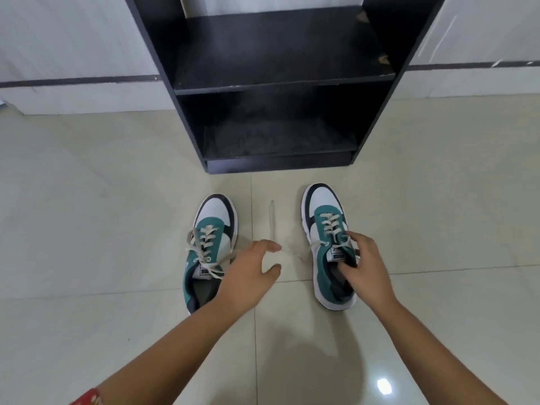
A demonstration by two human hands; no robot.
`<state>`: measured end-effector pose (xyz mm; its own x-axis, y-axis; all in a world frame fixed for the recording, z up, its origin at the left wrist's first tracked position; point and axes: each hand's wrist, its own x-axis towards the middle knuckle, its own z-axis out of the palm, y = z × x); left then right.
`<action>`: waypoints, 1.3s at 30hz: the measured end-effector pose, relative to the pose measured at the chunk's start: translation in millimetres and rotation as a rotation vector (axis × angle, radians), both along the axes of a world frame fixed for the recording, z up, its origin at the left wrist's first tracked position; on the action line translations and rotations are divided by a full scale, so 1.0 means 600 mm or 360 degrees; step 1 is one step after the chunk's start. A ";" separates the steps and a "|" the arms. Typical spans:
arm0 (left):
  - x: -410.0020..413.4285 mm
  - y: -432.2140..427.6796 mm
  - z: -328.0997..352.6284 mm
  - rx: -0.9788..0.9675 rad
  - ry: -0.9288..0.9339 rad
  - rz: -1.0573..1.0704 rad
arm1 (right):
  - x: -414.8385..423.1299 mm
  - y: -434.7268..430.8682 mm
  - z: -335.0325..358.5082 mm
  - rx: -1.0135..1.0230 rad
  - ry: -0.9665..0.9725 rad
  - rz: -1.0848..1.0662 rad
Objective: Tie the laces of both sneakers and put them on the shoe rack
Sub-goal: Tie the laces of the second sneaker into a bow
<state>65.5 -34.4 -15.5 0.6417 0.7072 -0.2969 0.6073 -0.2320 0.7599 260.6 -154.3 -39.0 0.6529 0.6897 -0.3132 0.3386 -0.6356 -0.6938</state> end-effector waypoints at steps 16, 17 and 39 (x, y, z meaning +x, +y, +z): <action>0.018 -0.004 -0.014 0.0345 0.0173 -0.0195 | -0.040 0.006 0.023 -0.0127 0.0001 0.0291; 0.022 -0.004 -0.012 0.0385 0.0208 -0.0216 | -0.040 0.009 0.024 -0.0134 -0.0019 0.0297; 0.017 0.021 -0.004 0.0999 0.0621 -0.0460 | 0.006 0.029 0.052 -0.0094 -0.0245 0.0294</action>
<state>75.9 -22.0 -18.1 0.7570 0.6384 -0.1392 0.6533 -0.7355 0.1798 264.5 -136.8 -7.8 0.5605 0.7853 -0.2629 0.5518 -0.5908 -0.5886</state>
